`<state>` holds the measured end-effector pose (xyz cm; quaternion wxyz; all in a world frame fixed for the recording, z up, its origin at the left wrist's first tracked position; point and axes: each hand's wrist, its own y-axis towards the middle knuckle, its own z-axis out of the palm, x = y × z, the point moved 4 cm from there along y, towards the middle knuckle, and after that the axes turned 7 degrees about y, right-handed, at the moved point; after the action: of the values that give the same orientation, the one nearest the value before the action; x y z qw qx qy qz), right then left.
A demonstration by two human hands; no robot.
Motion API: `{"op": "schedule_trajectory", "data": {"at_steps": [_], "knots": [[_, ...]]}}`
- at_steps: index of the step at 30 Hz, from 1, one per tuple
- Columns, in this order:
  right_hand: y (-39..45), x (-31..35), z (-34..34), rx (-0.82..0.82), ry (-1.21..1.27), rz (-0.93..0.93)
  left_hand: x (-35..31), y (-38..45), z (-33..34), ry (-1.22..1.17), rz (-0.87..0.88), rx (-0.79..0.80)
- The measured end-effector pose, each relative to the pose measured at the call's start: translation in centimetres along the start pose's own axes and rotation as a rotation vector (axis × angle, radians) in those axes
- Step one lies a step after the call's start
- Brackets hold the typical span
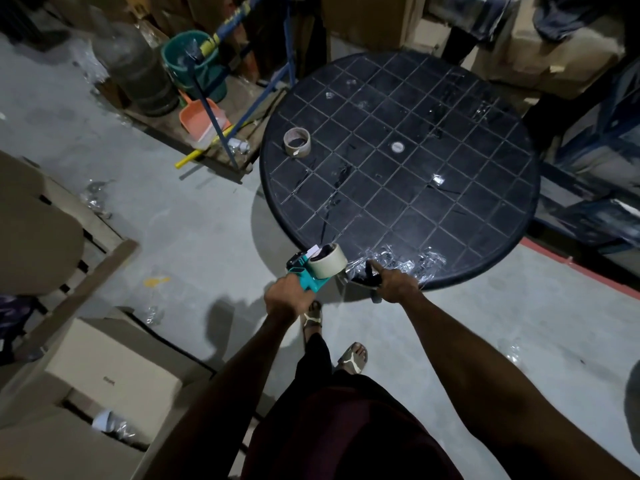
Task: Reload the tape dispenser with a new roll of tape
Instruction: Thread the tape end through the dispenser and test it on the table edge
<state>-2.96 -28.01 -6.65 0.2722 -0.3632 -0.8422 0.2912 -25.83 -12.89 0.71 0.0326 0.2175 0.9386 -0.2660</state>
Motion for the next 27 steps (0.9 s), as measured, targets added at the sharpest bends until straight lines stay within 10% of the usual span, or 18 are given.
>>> {"op": "schedule_trajectory", "data": {"at_steps": [12, 27], "knots": [[-2.7, 4.7, -9.4, -0.194, 0.826, -0.311, -4.3, 0.8, -3.4, -0.36, -0.128, 0.024], [-4.9, 4.3, -18.4, -0.561, 0.979, -0.345, -12.7, 1.5, -8.1, -0.591, 0.095, -0.029]]}}
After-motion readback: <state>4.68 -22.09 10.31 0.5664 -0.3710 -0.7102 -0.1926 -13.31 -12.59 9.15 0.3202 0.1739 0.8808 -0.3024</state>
